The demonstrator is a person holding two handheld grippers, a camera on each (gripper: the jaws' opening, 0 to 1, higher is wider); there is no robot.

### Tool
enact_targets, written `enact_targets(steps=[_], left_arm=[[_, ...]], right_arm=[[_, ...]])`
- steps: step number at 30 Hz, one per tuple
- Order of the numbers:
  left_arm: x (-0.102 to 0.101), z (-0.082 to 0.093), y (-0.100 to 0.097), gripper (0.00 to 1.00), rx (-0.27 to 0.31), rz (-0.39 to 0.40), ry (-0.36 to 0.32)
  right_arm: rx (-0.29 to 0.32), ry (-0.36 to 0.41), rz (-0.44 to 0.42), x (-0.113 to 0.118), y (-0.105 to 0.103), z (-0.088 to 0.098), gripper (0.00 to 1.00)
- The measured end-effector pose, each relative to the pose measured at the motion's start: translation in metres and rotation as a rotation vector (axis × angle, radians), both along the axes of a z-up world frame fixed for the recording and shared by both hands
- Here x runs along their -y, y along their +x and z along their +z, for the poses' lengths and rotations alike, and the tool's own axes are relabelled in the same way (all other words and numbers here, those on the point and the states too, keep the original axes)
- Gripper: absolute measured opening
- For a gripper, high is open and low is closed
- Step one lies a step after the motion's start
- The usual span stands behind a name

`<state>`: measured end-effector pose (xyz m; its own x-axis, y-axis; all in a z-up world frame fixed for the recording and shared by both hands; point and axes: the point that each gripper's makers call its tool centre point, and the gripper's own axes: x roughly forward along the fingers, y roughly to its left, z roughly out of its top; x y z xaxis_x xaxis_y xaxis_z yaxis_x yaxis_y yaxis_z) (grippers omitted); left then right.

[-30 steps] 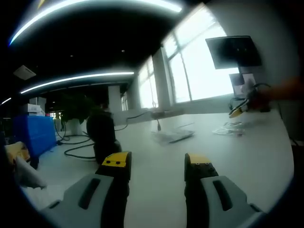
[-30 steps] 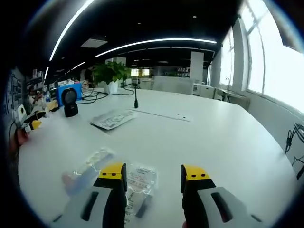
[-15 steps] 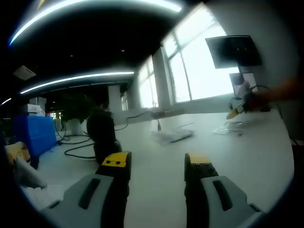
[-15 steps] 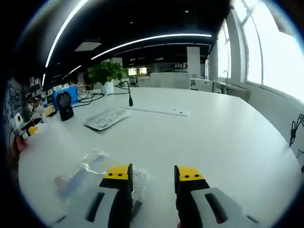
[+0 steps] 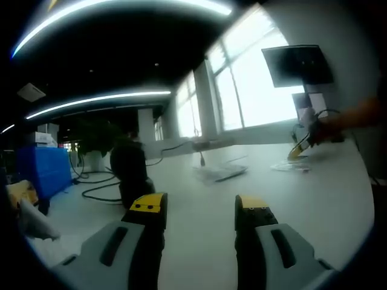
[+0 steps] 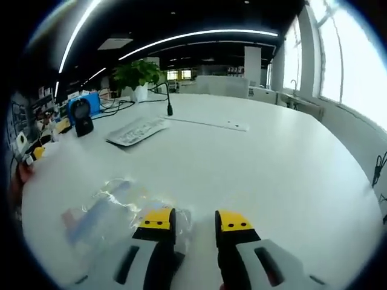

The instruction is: Clip sheet goods on table flip sheet goods clip sheet goods scan sheet goods put sheet goods back to table

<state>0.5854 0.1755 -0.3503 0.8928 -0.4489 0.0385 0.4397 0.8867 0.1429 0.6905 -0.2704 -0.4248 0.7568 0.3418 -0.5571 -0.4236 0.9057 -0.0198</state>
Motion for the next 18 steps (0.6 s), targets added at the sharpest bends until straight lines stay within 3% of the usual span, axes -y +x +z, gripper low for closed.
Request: enact_targets(steps=[12, 13, 18], left_arm=[[0.001, 0.0, -0.001, 0.37, 0.0, -0.001, 0.002], [0.001, 0.0, -0.001, 0.37, 0.0, -0.002, 0.002], [0.001, 0.0, -0.001, 0.37, 0.0, -0.002, 0.004]], right_arm=[[-0.019, -0.027, 0.036, -0.009, -0.001, 0.001, 0.09], [-0.01, -0.035, 0.04, -0.016, -0.007, 0.002, 0.04], [0.012, -0.041, 0.061, -0.021, -0.012, 0.004, 0.0]])
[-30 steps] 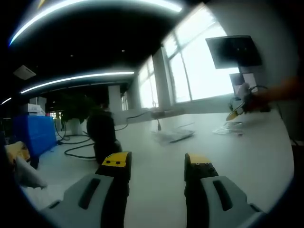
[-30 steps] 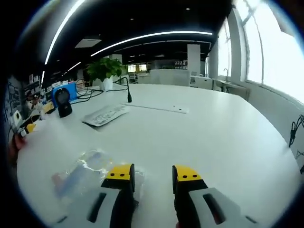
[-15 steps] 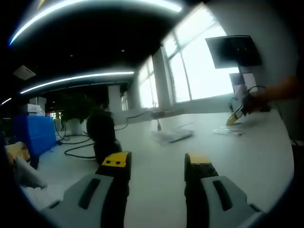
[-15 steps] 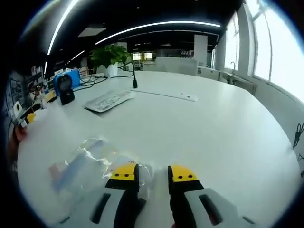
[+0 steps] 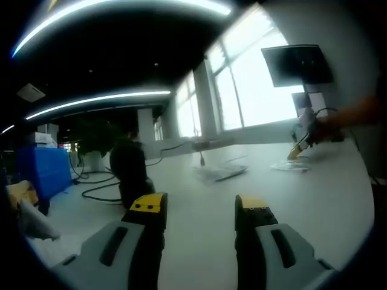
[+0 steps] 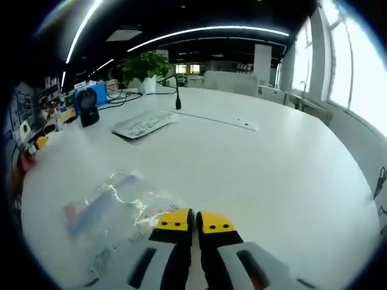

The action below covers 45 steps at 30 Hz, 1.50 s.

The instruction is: Clip sheet goods on table flip sheet goods clip sheet goods scan sheet goods put sheet goods back to table

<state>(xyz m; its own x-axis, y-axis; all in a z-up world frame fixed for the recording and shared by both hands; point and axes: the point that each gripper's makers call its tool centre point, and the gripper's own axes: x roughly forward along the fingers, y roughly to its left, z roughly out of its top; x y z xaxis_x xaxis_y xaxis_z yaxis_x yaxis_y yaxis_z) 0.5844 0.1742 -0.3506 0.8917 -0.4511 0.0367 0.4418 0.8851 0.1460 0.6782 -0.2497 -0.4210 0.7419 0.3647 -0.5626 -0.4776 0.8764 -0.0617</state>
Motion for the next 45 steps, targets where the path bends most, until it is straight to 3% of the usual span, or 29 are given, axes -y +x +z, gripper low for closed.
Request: enact_targets(steps=[5, 13, 20, 23, 26, 32, 45], left_arm=[[0.0, 0.0, 0.0, 0.37, 0.0, 0.0, -0.001], [-0.001, 0.0, 0.0, 0.37, -0.001, 0.002, 0.001], [0.0, -0.001, 0.0, 0.37, 0.0, -0.001, 0.002], [0.0, -0.001, 0.0, 0.37, -0.001, -0.001, 0.002], [-0.001, -0.001, 0.0, 0.37, -0.001, 0.0, 0.001], [0.0, -0.001, 0.0, 0.37, -0.002, 0.0, 0.004], [0.0, -0.001, 0.0, 0.37, 0.0, 0.0, 0.002]], right_arm=[[0.043, -0.045, 0.05, -0.005, -0.004, 0.004, 0.0], [0.06, -0.013, 0.041, -0.012, -0.012, 0.018, 0.0], [0.108, 0.087, 0.023, -0.023, -0.023, 0.049, 0.0], [0.054, 0.171, -0.04, -0.021, -0.026, 0.054, 0.0], [0.118, 0.191, -0.015, -0.02, -0.024, 0.067, 0.0], [0.131, 0.283, -0.038, -0.01, -0.015, 0.08, 0.0], [0.231, 0.356, -0.026, -0.024, -0.024, 0.118, 0.0]])
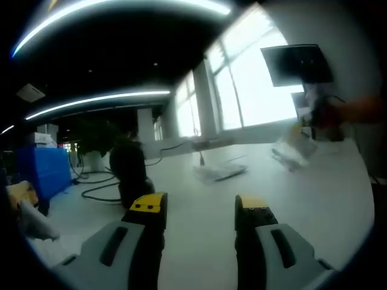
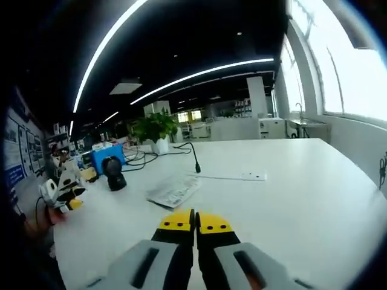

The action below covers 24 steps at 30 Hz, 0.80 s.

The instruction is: Clip sheet goods on table flip sheet goods clip sheet goods scan sheet goods put sheet goods back to table

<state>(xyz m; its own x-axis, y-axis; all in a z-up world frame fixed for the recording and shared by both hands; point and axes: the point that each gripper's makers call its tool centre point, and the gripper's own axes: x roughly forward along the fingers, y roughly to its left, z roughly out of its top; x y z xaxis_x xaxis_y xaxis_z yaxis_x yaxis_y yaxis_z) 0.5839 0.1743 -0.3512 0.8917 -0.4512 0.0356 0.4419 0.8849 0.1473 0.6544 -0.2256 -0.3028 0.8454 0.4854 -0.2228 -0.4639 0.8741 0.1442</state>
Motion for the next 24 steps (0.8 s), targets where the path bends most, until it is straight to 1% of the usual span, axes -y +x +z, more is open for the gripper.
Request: enact_targets(steps=[5, 10, 12, 15, 20, 24], left_arm=[[0.0, 0.0, 0.0, 0.37, 0.002, 0.0, 0.006], [0.001, 0.0, -0.001, 0.37, 0.004, -0.001, 0.012], [0.001, 0.0, -0.001, 0.37, 0.004, -0.001, 0.012], [0.002, -0.001, -0.001, 0.37, 0.005, -0.006, 0.02], [0.001, 0.0, -0.001, 0.37, 0.006, -0.005, 0.018], [0.002, 0.0, -0.001, 0.37, 0.006, -0.007, 0.019]], right_arm=[[0.045, 0.034, -0.013, -0.009, -0.006, 0.018, 0.0], [0.073, 0.068, -0.009, -0.024, -0.013, 0.038, 0.0], [0.102, 0.067, -0.016, -0.027, -0.013, 0.047, 0.0], [0.12, 0.091, -0.013, -0.033, -0.015, 0.058, 0.0], [0.144, 0.097, -0.001, -0.047, -0.019, 0.069, 0.0], [0.165, 0.077, 0.006, -0.057, -0.021, 0.076, 0.0]])
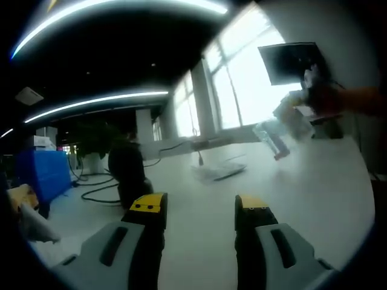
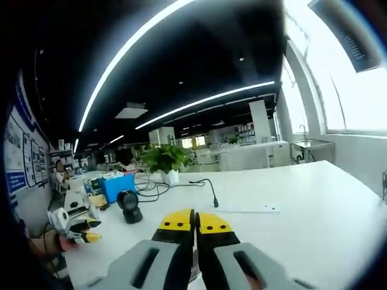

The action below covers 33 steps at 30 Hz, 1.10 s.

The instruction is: Clip sheet goods on table flip sheet goods clip sheet goods scan sheet goods put sheet goods back to table

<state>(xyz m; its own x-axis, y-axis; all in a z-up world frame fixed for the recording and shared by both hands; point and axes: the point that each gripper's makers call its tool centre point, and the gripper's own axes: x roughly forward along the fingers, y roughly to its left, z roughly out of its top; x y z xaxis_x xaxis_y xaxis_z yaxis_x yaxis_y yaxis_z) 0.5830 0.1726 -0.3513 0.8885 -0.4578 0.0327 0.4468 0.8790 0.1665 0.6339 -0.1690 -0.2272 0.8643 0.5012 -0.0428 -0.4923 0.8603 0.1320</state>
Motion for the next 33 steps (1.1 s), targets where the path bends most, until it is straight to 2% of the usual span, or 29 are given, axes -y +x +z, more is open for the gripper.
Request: enact_targets(steps=[17, 22, 25, 33], left_arm=[[0.0, 0.0, 0.0, 0.37, 0.001, -0.002, -0.002], [0.001, 0.001, 0.0, 0.37, 0.003, -0.006, -0.004], [0.001, 0.002, -0.001, 0.37, 0.006, -0.01, -0.012], [0.003, 0.0, -0.001, 0.37, 0.001, -0.017, -0.006]], right_arm=[[0.08, 0.058, -0.056, -0.013, 0.012, 0.037, 0.0], [0.088, 0.085, -0.075, -0.017, 0.018, 0.044, 0.0], [0.079, 0.161, -0.071, -0.022, 0.022, 0.051, 0.0], [0.089, 0.169, -0.107, -0.033, 0.041, 0.065, 0.0]])
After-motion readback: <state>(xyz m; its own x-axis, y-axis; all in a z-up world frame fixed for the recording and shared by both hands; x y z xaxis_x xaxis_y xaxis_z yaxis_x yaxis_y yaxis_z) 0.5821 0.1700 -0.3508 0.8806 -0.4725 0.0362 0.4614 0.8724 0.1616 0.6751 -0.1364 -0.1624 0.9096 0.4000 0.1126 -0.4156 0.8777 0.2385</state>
